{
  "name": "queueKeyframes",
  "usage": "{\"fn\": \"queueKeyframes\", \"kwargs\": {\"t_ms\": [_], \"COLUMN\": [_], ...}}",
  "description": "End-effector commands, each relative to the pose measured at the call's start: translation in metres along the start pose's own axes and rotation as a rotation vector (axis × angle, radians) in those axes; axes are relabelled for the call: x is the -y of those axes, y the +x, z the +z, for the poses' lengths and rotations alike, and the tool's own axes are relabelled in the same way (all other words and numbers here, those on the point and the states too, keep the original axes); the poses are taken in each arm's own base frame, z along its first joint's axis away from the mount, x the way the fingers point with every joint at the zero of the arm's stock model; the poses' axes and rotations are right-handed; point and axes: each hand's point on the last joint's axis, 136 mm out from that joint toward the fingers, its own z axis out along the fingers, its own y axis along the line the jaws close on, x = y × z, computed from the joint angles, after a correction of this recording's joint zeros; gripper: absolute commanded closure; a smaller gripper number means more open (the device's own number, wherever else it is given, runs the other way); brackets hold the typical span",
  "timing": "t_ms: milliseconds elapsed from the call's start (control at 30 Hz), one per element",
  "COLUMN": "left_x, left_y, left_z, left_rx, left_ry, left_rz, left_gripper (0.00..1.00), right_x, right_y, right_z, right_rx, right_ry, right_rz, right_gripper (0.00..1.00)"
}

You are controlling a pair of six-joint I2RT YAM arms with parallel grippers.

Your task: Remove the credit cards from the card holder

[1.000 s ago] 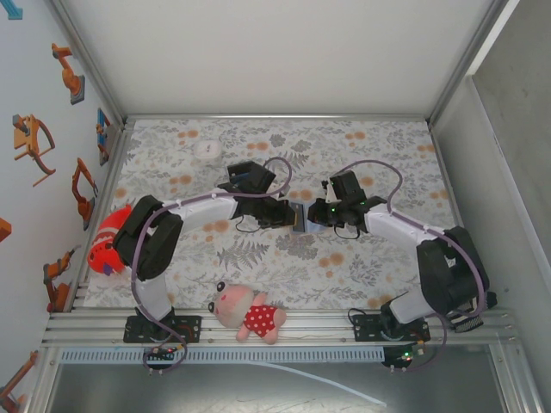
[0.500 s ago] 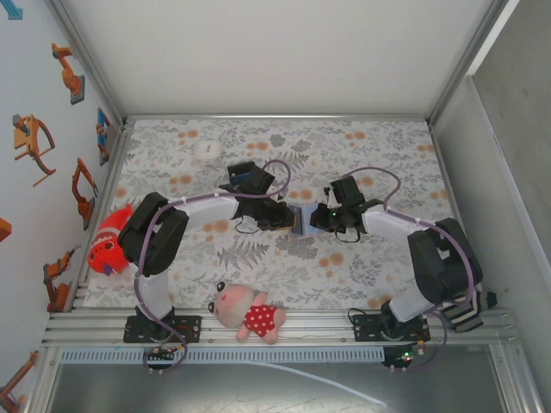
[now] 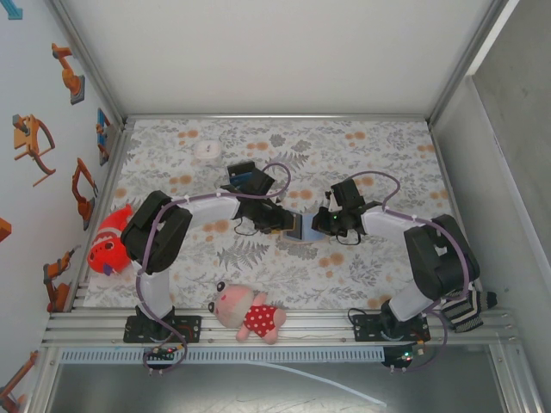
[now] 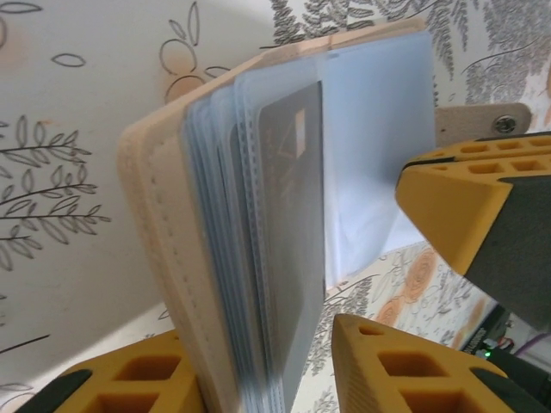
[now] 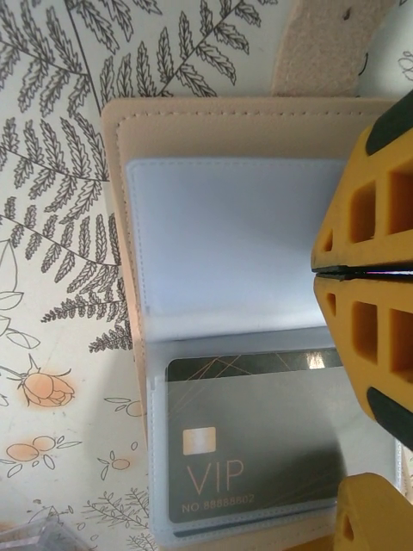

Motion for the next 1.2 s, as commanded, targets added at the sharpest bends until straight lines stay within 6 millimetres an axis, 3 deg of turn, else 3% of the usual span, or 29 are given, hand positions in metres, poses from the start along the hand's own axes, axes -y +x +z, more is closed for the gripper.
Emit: {"fn": "queueKeyframes", "kwargs": {"t_ms": [0, 300, 600, 900, 1167], "left_x": [-0.013, -0.023, -0.033, -0.013, 0.001], "left_y": [0.007, 0.01, -0.003, -0.037, -0.047], "left_z": [-0.002, -0.012, -0.036, -0.066, -0.054], "left_rx": [-0.022, 0.02, 0.153, 0.377, 0.411], "left_ry": [-0.055, -0.139, -0.3, -0.336, -0.303], "left_rz": [0.002, 0.01, 0.054, 0.123, 0.183], "left_gripper": [0.61, 0.6, 0.46, 0.43, 0.48], "right_x": [0.009, 0.023, 0.032, 0.019, -0.006], "right_y": [0.002, -0.001, -0.005, -0.02, -0.029], "right_z": [0.004, 0.008, 0.008, -0.019, -0.038], "right_rx": [-0.007, -0.019, -0.027, 0.042, 0.095], "right_ry": [0.011, 0.028, 0.034, 0.04, -0.052], "right_rz": [0.029, 0.042, 0.053, -0.006, -0.01], "right_gripper": [0.9, 0.9, 0.9, 0.83, 0.82]}}
